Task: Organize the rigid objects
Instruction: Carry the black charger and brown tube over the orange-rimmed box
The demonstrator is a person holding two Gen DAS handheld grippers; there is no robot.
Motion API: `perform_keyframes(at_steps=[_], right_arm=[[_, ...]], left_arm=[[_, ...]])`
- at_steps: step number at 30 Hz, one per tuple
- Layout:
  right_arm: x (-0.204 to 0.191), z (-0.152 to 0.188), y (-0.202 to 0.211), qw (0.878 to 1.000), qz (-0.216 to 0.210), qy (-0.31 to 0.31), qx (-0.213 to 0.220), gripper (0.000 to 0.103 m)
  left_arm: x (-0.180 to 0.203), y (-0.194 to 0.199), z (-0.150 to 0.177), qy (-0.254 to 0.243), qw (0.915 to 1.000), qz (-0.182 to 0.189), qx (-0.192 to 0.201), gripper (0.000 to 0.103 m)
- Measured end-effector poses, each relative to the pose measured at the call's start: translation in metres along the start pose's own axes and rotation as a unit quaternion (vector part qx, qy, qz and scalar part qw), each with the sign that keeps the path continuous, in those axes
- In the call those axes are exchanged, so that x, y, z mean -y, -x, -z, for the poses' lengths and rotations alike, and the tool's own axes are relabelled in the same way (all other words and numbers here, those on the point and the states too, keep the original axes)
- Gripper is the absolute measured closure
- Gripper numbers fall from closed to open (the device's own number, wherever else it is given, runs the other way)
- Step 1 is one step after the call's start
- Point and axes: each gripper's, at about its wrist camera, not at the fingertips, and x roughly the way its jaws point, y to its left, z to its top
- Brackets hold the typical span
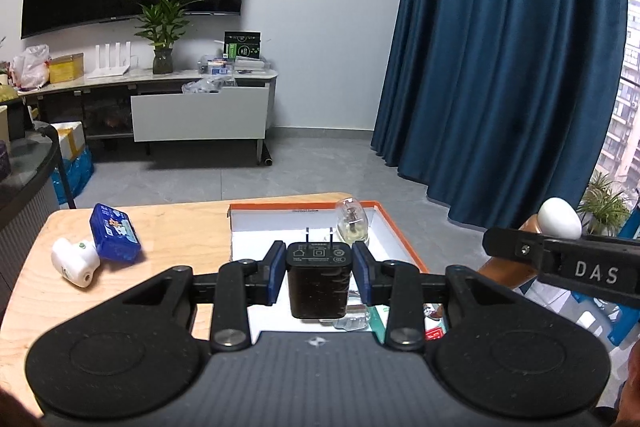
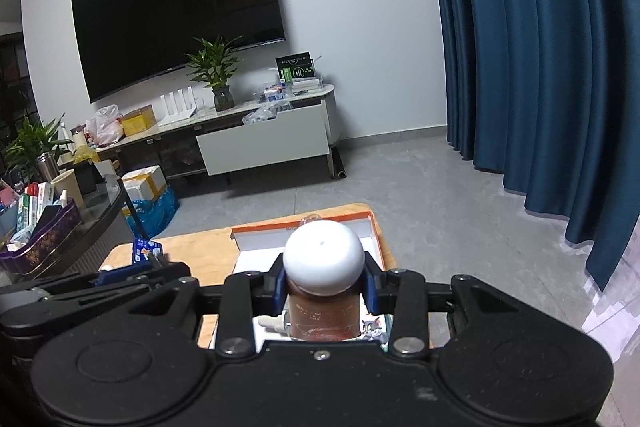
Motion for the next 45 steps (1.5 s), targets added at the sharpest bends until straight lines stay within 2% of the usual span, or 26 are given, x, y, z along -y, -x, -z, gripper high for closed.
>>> perform_keyframes(at_steps=[23, 45], right_arm=[[-0.008, 0.002, 0.002, 1.000, 0.006, 0.021, -0.002, 0.059], [-0.007, 0.005, -0.005, 1.000, 0.014, 0.019, -0.013, 0.059]], left_arm=[[0.011, 0.012, 0.003, 0.004, 0.9997, -0.013, 0.021, 0.066], [0.009, 0.007, 0.004, 0.010, 0.9998, -0.010, 0.011, 0.066]])
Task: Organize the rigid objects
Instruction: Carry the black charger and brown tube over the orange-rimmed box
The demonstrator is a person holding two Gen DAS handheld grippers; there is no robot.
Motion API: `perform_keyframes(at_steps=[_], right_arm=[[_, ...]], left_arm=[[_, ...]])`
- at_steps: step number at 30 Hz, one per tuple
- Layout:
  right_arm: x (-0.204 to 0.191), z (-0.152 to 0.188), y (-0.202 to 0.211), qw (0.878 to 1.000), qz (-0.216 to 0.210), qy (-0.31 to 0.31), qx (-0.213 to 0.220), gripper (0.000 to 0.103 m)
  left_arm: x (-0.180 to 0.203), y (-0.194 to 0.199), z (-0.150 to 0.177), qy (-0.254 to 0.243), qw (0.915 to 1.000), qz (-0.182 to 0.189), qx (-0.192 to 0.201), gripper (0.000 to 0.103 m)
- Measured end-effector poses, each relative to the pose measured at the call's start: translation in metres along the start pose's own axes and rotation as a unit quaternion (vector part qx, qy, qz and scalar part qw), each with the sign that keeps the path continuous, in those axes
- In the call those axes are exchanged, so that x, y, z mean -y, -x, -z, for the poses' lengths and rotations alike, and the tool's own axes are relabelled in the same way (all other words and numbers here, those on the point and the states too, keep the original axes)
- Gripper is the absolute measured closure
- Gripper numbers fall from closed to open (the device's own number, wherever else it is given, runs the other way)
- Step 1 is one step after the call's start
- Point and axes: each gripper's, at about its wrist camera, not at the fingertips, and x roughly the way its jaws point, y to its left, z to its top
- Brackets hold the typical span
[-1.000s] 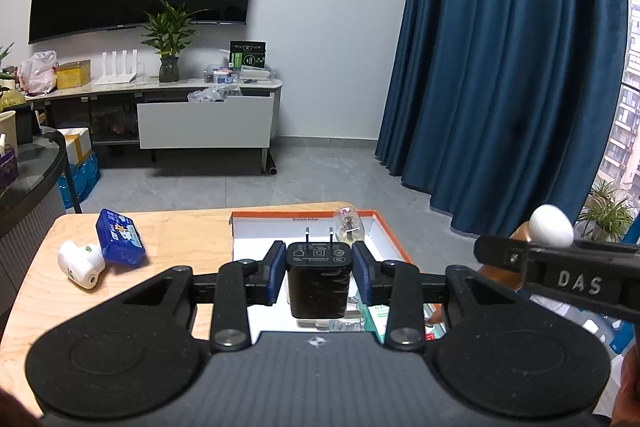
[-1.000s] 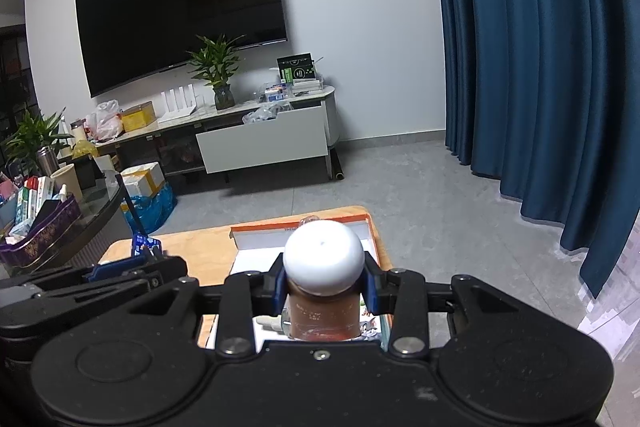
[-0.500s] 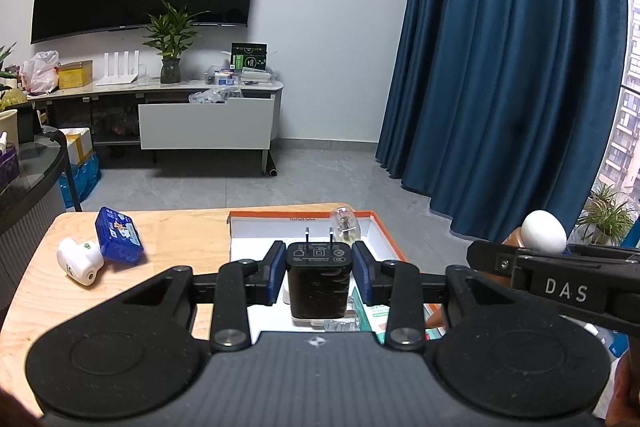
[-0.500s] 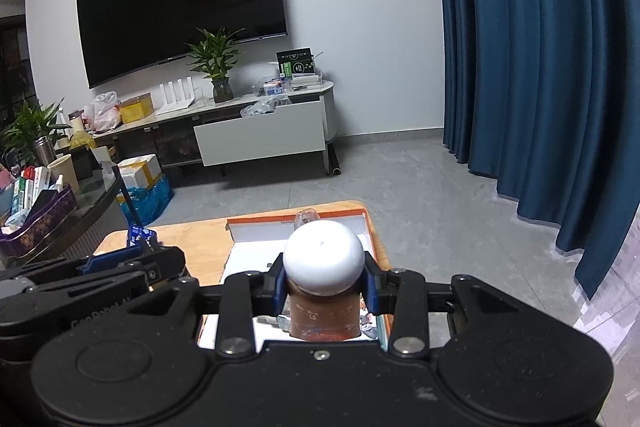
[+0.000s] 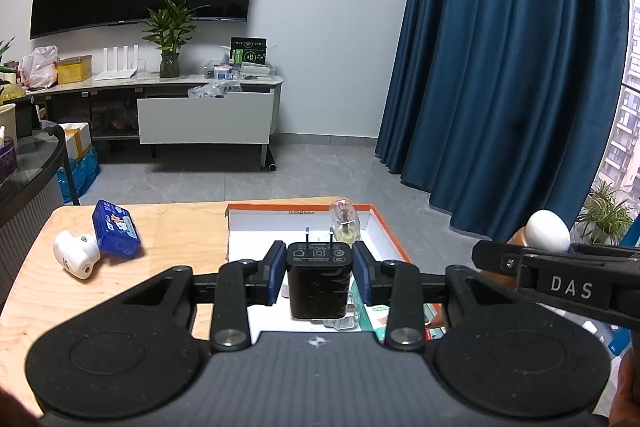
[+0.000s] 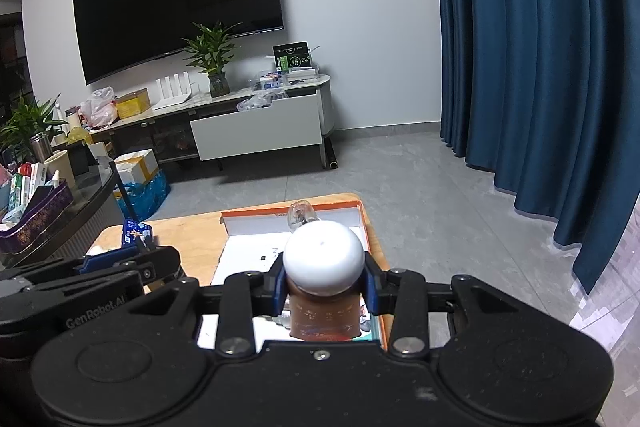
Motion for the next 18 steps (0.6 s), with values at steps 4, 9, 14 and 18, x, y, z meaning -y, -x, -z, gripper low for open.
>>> perform_keyframes(at_steps=[4, 9, 14, 18], right_arm=[[0.0000, 0.0005, -0.0021, 1.000, -0.001, 0.003, -0.005, 0.059], [-0.0006, 0.0016, -0.0039, 1.000, -0.001, 0.005, -0.007, 0.059], [-0.0006, 0.0012, -0.0043, 1.000, -0.001, 0.006, -0.009, 0.059], [-0.0011, 0.0027, -0.0049, 1.000, -0.002, 0.009, -0.012, 0.058]], left_arm=[[0.0002, -0.0012, 0.0004, 0.000, 1.0000, 0.001, -0.001, 0.066], [-0.0008, -0.0027, 0.0015, 0.001, 1.0000, 0.003, -0.004, 0.066], [-0.0011, -0.0032, 0.0016, 0.002, 1.0000, 0.001, -0.003, 0.066], [-0.0004, -0.0044, 0.0025, 0.001, 1.0000, 0.002, -0.005, 0.066]])
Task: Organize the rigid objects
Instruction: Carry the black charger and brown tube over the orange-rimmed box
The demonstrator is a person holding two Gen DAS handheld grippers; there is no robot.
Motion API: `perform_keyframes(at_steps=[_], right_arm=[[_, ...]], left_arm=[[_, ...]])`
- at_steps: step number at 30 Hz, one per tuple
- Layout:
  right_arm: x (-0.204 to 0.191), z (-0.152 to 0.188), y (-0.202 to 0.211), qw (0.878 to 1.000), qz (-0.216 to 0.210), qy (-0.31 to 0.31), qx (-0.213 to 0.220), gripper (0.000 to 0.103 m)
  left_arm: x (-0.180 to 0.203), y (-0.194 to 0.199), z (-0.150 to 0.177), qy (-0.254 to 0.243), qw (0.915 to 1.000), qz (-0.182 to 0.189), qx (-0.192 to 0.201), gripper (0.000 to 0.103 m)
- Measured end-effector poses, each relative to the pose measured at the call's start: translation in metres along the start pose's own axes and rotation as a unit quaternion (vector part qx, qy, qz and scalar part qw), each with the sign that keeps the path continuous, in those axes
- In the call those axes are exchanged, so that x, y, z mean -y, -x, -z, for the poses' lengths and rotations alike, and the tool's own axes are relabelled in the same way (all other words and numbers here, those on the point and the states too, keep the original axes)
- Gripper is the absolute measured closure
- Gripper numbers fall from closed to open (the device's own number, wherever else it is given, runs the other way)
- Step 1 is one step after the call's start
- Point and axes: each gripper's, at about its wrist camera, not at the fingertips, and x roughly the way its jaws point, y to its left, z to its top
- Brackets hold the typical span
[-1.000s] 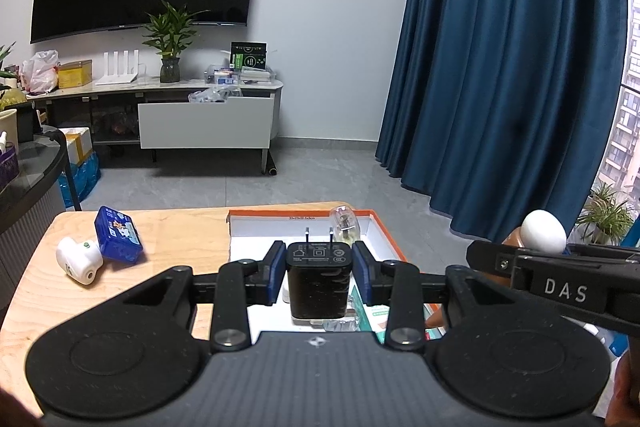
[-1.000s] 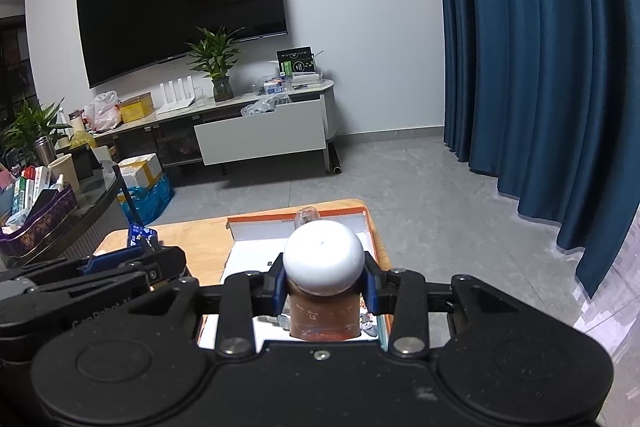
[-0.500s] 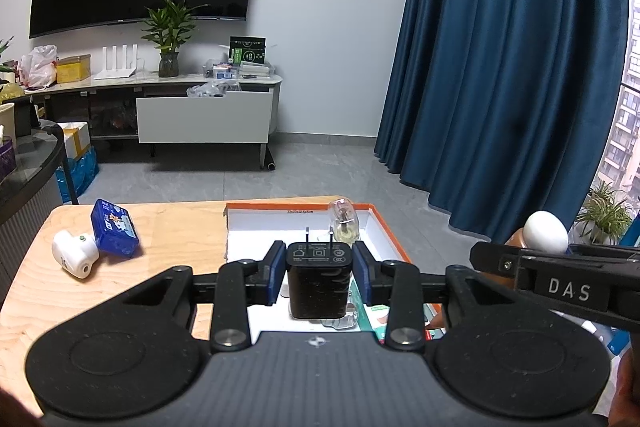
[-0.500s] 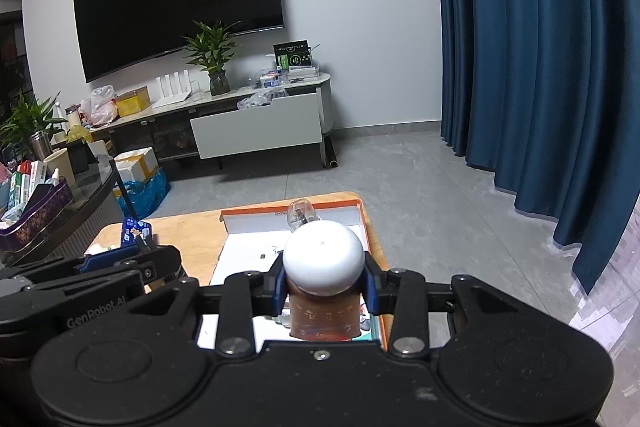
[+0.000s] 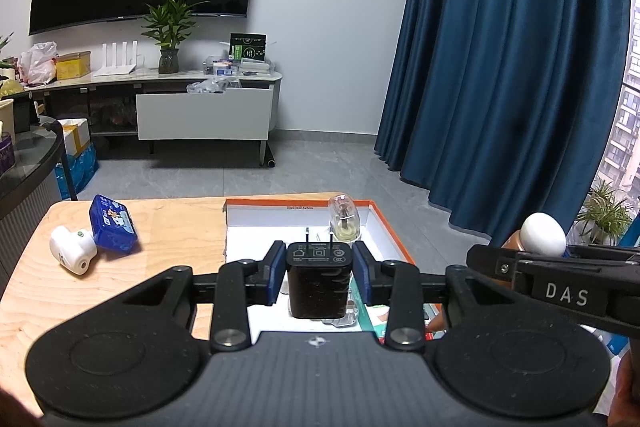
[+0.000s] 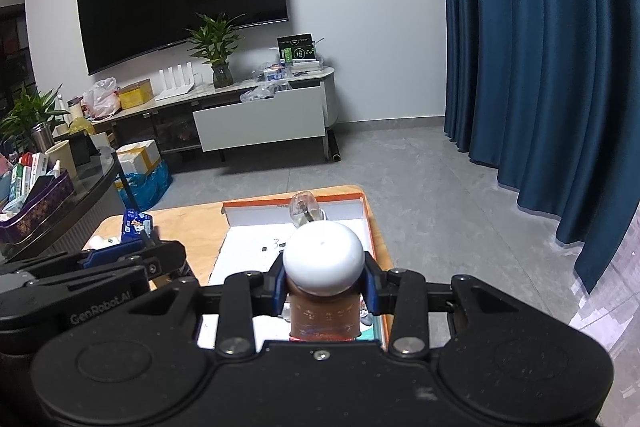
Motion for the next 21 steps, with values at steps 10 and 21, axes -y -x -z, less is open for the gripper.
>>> perform_keyframes(at_steps=[10, 21], right_arm=[[-0.0027, 0.0005, -0.0030, 1.000, 0.003, 0.005, -0.004, 0.058], [-0.0026, 0.0009, -0.0091, 1.000, 0.001, 0.009, -0.015, 0.058]], left_arm=[[0.0003, -0.0020, 0.0016, -0.001, 1.0000, 0.001, -0.004, 0.066], [-0.0021, -0.0094, 0.0034, -0.001, 0.9999, 0.002, -0.013, 0.066]])
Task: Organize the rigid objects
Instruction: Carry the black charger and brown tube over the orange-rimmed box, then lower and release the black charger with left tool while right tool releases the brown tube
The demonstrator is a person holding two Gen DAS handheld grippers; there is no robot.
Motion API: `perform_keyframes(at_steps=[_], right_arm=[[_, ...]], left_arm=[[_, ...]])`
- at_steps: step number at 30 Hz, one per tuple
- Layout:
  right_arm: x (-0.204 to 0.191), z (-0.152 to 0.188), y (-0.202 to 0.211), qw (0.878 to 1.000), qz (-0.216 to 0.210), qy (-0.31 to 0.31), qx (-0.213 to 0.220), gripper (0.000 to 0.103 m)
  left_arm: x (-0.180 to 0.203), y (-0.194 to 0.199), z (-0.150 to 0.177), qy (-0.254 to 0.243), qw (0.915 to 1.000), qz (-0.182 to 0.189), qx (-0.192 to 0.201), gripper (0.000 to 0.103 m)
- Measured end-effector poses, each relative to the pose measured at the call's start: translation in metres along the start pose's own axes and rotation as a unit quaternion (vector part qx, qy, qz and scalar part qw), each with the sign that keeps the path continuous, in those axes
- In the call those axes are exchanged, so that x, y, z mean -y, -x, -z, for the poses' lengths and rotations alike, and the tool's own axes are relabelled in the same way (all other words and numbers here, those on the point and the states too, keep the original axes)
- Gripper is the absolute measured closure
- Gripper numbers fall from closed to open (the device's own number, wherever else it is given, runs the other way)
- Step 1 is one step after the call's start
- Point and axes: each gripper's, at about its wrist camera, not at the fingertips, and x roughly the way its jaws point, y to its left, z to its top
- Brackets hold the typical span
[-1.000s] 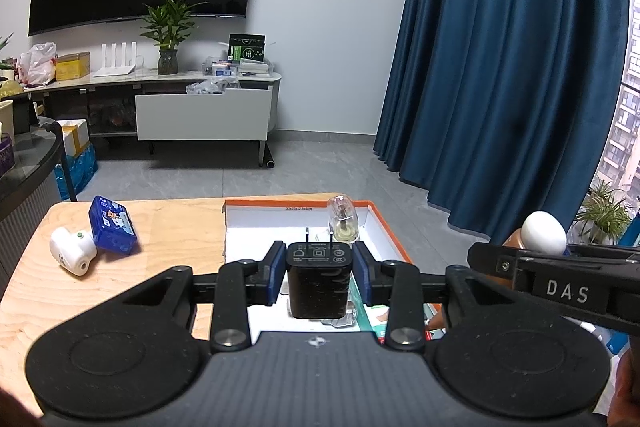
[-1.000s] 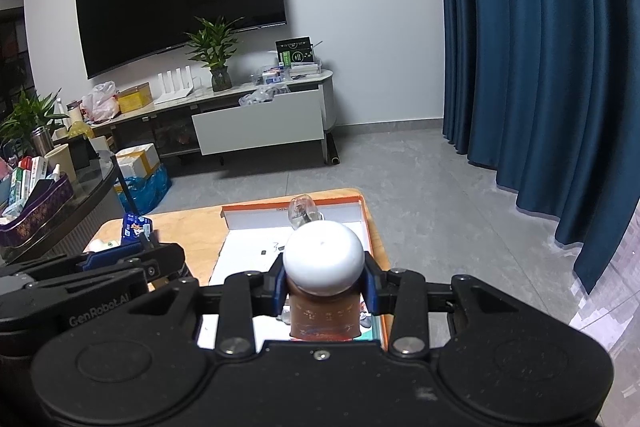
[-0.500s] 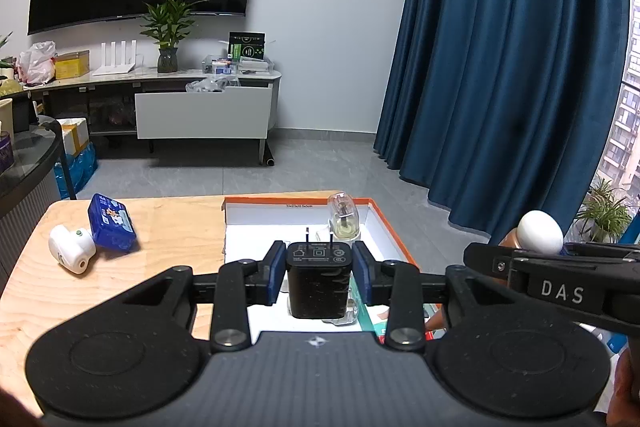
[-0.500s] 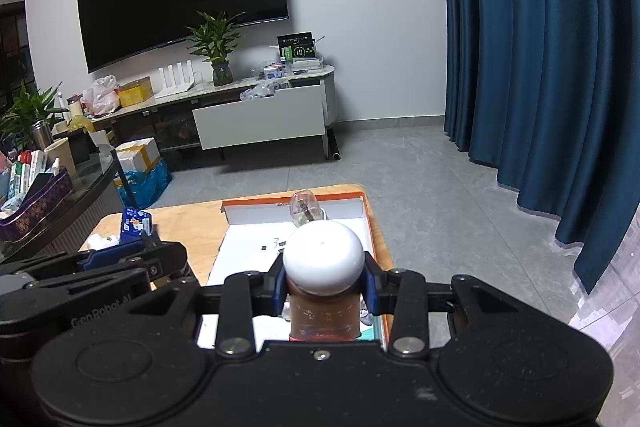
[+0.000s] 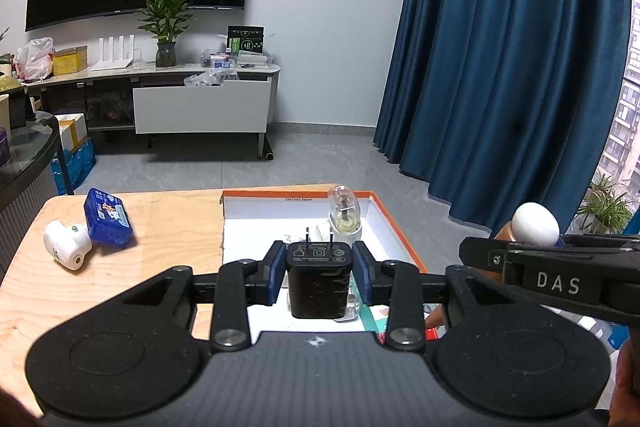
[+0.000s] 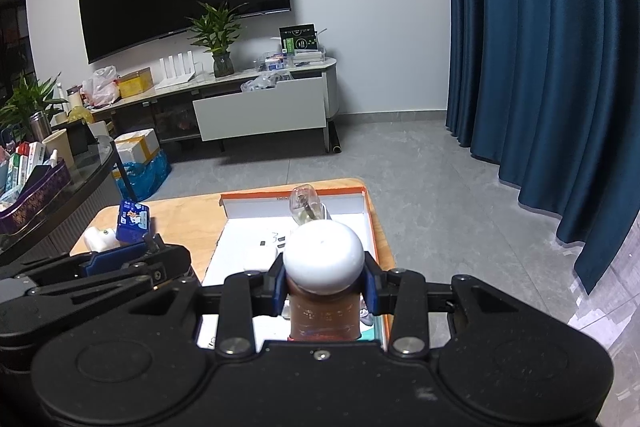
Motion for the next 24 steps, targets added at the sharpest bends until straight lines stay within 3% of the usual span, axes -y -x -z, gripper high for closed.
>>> perform_keyframes(at_steps=[14, 24], right_arm=[[0.001, -0.013, -0.024, 1.000, 0.001, 0.007, -0.025, 0.061], [-0.008, -0.033, -0.073, 0.999, -0.003, 0.029, -0.040, 0.061]], left_arm=[[-0.005, -0.017, 0.003, 0.007, 0.9997, 0.002, -0.022, 0.066], [-0.015, -0.033, 0.002, 0.014, 0.9991, 0.003, -0.039, 0.066]])
